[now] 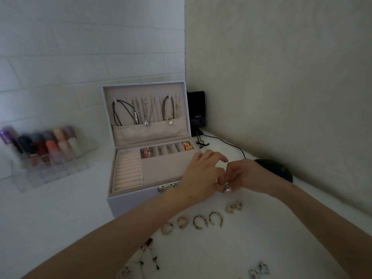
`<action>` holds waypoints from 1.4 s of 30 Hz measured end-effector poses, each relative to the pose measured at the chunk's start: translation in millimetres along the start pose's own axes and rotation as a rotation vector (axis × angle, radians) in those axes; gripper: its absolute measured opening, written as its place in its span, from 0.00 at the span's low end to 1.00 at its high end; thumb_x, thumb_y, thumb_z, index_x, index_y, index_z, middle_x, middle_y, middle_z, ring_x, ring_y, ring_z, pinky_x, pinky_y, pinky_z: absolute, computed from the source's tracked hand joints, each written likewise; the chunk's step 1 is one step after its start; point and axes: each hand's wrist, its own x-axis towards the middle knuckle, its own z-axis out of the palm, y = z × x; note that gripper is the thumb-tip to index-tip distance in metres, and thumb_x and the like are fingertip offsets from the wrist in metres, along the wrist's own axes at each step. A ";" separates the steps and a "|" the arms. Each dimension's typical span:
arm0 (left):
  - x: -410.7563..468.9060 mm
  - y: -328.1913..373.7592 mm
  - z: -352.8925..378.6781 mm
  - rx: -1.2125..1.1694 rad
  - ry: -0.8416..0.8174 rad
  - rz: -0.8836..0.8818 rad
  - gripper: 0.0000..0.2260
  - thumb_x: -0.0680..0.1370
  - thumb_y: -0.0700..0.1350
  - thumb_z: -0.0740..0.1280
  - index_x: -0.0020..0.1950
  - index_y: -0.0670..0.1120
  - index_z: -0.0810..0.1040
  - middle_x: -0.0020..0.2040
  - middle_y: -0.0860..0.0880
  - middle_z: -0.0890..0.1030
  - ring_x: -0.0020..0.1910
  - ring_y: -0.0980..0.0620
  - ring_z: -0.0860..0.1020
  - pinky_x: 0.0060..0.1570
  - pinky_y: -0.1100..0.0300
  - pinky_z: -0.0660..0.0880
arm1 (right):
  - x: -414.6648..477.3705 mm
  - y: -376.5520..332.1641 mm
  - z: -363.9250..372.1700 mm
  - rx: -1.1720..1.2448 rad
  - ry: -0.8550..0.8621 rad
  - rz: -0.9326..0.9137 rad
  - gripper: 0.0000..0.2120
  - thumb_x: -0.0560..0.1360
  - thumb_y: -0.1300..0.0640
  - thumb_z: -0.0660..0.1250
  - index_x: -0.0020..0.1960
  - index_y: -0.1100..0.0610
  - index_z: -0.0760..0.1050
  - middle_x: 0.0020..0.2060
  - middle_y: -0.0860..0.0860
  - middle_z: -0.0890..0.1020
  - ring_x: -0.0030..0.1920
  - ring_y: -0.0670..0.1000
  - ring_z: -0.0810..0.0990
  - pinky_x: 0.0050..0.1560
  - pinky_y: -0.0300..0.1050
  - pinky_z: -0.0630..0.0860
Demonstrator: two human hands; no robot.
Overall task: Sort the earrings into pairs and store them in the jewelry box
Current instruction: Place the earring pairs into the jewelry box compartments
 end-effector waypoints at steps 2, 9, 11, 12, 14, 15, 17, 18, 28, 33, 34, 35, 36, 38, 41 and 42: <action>1.3 -2.0 -8.6 -0.078 0.015 -0.046 0.07 0.64 0.46 0.75 0.35 0.48 0.79 0.56 0.49 0.78 0.57 0.47 0.72 0.52 0.57 0.62 | -0.8 -7.3 -5.7 0.101 0.018 -0.019 0.10 0.62 0.71 0.75 0.33 0.59 0.77 0.33 0.59 0.83 0.35 0.51 0.81 0.39 0.43 0.78; 18.7 -21.1 -47.3 -0.470 0.043 -0.334 0.06 0.69 0.42 0.74 0.39 0.46 0.77 0.40 0.52 0.78 0.42 0.55 0.76 0.44 0.62 0.71 | 10.5 -36.0 -13.5 0.321 0.193 -0.166 0.07 0.65 0.71 0.73 0.39 0.65 0.77 0.29 0.51 0.83 0.30 0.47 0.81 0.35 0.37 0.78; 22.2 -37.1 -54.9 -0.524 0.045 -0.424 0.06 0.70 0.40 0.72 0.40 0.46 0.76 0.36 0.55 0.77 0.40 0.55 0.76 0.43 0.63 0.72 | 21.5 -40.3 -11.8 0.357 0.250 -0.168 0.07 0.65 0.71 0.73 0.38 0.63 0.77 0.30 0.53 0.83 0.30 0.48 0.81 0.35 0.38 0.79; 23.5 -47.1 -57.6 -0.525 0.045 -0.456 0.07 0.70 0.39 0.72 0.40 0.47 0.75 0.36 0.56 0.76 0.39 0.55 0.75 0.42 0.65 0.72 | 26.7 -41.7 -10.5 0.361 0.263 -0.163 0.08 0.65 0.70 0.74 0.38 0.62 0.77 0.30 0.53 0.83 0.30 0.49 0.81 0.35 0.39 0.79; 24.8 -67.9 -60.2 -0.473 0.025 -0.506 0.07 0.71 0.40 0.72 0.40 0.47 0.74 0.37 0.56 0.76 0.40 0.55 0.74 0.42 0.66 0.71 | 35.9 -42.2 -6.5 0.348 0.271 -0.151 0.08 0.65 0.70 0.74 0.38 0.61 0.77 0.30 0.52 0.83 0.30 0.49 0.82 0.34 0.39 0.78; 25.0 -78.0 -60.0 -0.433 0.006 -0.528 0.07 0.71 0.40 0.72 0.41 0.47 0.74 0.37 0.55 0.76 0.40 0.54 0.74 0.42 0.64 0.71 | 39.8 -42.3 -4.1 0.343 0.273 -0.144 0.08 0.65 0.69 0.74 0.38 0.61 0.77 0.30 0.52 0.83 0.30 0.48 0.82 0.34 0.38 0.78; 24.7 -96.4 -57.4 -0.366 -0.027 -0.563 0.07 0.71 0.40 0.72 0.41 0.47 0.75 0.39 0.52 0.76 0.41 0.52 0.74 0.44 0.58 0.72 | 45.9 -43.4 0.9 0.330 0.278 -0.133 0.08 0.66 0.69 0.74 0.39 0.60 0.77 0.30 0.52 0.82 0.29 0.47 0.81 0.33 0.37 0.77; 24.4 -103.9 -55.8 -0.331 -0.043 -0.569 0.07 0.71 0.39 0.72 0.41 0.47 0.75 0.39 0.52 0.76 0.42 0.52 0.73 0.44 0.58 0.71 | 48.6 -44.3 3.4 0.320 0.278 -0.128 0.08 0.66 0.69 0.74 0.39 0.60 0.77 0.31 0.53 0.82 0.29 0.47 0.81 0.32 0.36 0.76; 33.7 -132.7 -39.6 -0.003 -0.277 -0.411 0.07 0.73 0.37 0.67 0.47 0.48 0.79 0.47 0.51 0.81 0.50 0.51 0.76 0.51 0.57 0.70 | 79.6 -60.6 22.1 0.321 0.320 -0.088 0.06 0.67 0.71 0.72 0.43 0.67 0.77 0.30 0.56 0.79 0.24 0.42 0.79 0.30 0.36 0.79; 33.8 -135.0 -33.1 -0.008 -0.256 -0.419 0.05 0.73 0.41 0.69 0.47 0.48 0.79 0.49 0.48 0.81 0.52 0.48 0.76 0.51 0.55 0.70 | 100.3 -62.5 37.0 0.136 0.397 -0.065 0.06 0.64 0.65 0.76 0.36 0.58 0.81 0.32 0.50 0.80 0.39 0.52 0.82 0.47 0.45 0.79; 33.0 -134.1 -31.8 0.009 -0.238 -0.411 0.06 0.73 0.41 0.69 0.48 0.48 0.80 0.50 0.48 0.80 0.53 0.47 0.75 0.52 0.54 0.69 | 103.0 -63.2 39.5 0.123 0.396 -0.061 0.05 0.64 0.65 0.76 0.37 0.59 0.82 0.32 0.50 0.81 0.41 0.51 0.81 0.50 0.46 0.78; 32.1 -133.5 -30.5 0.037 -0.218 -0.401 0.06 0.72 0.42 0.69 0.48 0.48 0.80 0.51 0.47 0.80 0.55 0.47 0.74 0.53 0.54 0.68 | 104.8 -64.4 41.4 0.112 0.396 -0.053 0.05 0.64 0.64 0.76 0.39 0.61 0.82 0.34 0.52 0.82 0.41 0.50 0.80 0.51 0.47 0.78; 31.3 -133.3 -29.5 0.076 -0.202 -0.391 0.06 0.72 0.42 0.69 0.49 0.48 0.80 0.51 0.47 0.79 0.56 0.46 0.73 0.53 0.54 0.67 | 107.3 -64.8 43.3 0.104 0.398 -0.043 0.06 0.64 0.64 0.76 0.41 0.61 0.83 0.36 0.54 0.83 0.42 0.50 0.80 0.52 0.47 0.78; 29.9 -133.1 -28.6 0.137 -0.191 -0.383 0.07 0.73 0.43 0.68 0.49 0.49 0.80 0.53 0.46 0.78 0.57 0.46 0.72 0.53 0.54 0.66 | 110.7 -66.2 45.4 0.087 0.404 -0.020 0.07 0.63 0.64 0.77 0.40 0.60 0.83 0.39 0.55 0.84 0.43 0.52 0.82 0.53 0.50 0.78; 28.2 -131.9 -28.9 0.130 -0.153 -0.394 0.07 0.73 0.44 0.68 0.50 0.50 0.79 0.53 0.48 0.80 0.56 0.47 0.75 0.53 0.55 0.65 | 114.9 -67.1 47.1 0.022 0.414 0.019 0.07 0.63 0.63 0.77 0.41 0.58 0.83 0.42 0.55 0.84 0.47 0.54 0.82 0.53 0.50 0.78; 27.6 -130.8 -29.3 0.118 -0.128 -0.394 0.07 0.73 0.45 0.68 0.51 0.50 0.79 0.52 0.49 0.80 0.56 0.48 0.75 0.53 0.55 0.65 | 116.8 -66.0 48.1 -0.018 0.424 0.023 0.07 0.64 0.63 0.76 0.41 0.58 0.83 0.43 0.55 0.84 0.47 0.54 0.82 0.52 0.49 0.78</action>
